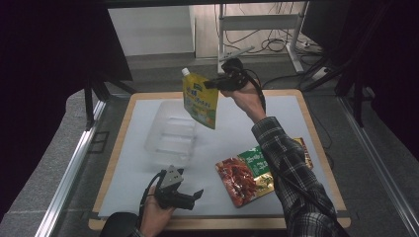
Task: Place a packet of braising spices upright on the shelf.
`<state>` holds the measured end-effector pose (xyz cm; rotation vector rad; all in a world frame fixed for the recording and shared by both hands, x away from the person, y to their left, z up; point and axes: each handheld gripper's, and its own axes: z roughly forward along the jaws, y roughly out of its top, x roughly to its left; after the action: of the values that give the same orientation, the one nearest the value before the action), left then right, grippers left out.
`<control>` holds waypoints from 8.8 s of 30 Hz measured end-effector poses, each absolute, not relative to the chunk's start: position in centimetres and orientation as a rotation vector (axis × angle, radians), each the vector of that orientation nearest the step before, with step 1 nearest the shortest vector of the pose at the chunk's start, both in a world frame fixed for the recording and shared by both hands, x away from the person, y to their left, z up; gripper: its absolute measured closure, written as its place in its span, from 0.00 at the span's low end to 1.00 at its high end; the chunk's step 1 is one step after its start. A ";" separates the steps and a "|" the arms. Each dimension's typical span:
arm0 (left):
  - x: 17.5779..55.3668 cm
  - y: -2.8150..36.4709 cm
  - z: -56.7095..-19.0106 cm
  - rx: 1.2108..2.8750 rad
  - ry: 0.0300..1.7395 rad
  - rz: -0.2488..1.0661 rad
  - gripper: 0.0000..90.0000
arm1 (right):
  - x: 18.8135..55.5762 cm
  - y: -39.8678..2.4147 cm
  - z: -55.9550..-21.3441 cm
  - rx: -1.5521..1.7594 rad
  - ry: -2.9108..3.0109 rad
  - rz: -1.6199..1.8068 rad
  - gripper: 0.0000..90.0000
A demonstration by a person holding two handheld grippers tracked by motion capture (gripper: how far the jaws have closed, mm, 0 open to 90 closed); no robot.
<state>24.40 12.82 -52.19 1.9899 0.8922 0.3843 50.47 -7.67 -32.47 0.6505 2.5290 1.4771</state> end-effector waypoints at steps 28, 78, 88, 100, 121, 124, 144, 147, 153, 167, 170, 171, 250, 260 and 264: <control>24.3 13.2 -51.9 1.978 0.880 0.363 0.01 | 54.0 -1.1 -33.9 0.630 2.540 1.495 0.99; 24.2 12.7 -52.3 2.000 0.866 0.340 0.01 | 52.6 0.0 -37.7 0.624 2.514 1.341 0.68; 24.2 12.5 -52.3 1.991 0.859 0.333 0.01 | 51.9 -1.2 -37.6 0.647 2.508 1.294 0.37; 24.0 12.4 -52.2 1.988 0.829 0.375 0.01 | 50.5 -3.2 -38.0 0.656 2.512 1.291 0.22; 23.9 12.2 -52.2 1.964 0.797 0.396 0.01 | 46.9 -6.0 -38.9 0.612 2.564 1.320 0.08; 23.9 12.1 -52.3 1.972 0.792 0.389 0.01 | 46.1 -6.5 -39.1 0.602 2.570 1.324 0.06; 24.1 11.7 -52.5 1.982 0.773 0.372 0.01 | 42.1 -10.7 -40.9 0.634 2.590 1.374 0.05; 24.1 11.7 -52.5 1.977 0.774 0.361 0.01 | 41.7 -11.3 -41.2 0.649 2.587 1.383 0.05; 24.2 11.5 -52.7 1.997 0.808 0.326 0.01 | 40.9 -12.9 -41.7 0.669 2.563 1.385 0.05; 24.2 10.9 -52.9 2.041 0.836 0.302 0.02 | 39.4 -15.5 -43.5 0.675 2.567 1.313 0.05; 24.2 10.8 -52.8 2.042 0.839 0.303 0.02 | 39.3 -16.2 -44.0 0.693 2.563 1.291 0.05; 24.2 10.8 -52.8 2.042 0.839 0.303 0.02 | 39.3 -16.2 -44.0 0.693 2.563 1.291 0.05; 23.7 10.2 -52.9 2.141 0.758 0.421 0.01 | 36.9 -28.3 -50.5 1.240 2.598 1.158 0.06; 23.7 10.1 -53.0 2.152 0.748 0.422 0.01 | 36.5 -28.5 -50.5 1.289 2.675 1.190 0.09; 23.6 10.0 -53.0 2.160 0.744 0.426 0.01 | 36.5 -28.5 -50.5 1.292 2.672 1.113 0.22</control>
<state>23.65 9.99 -53.04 2.1603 0.7438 0.4262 36.46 -28.50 -50.53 1.2916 2.6723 1.1132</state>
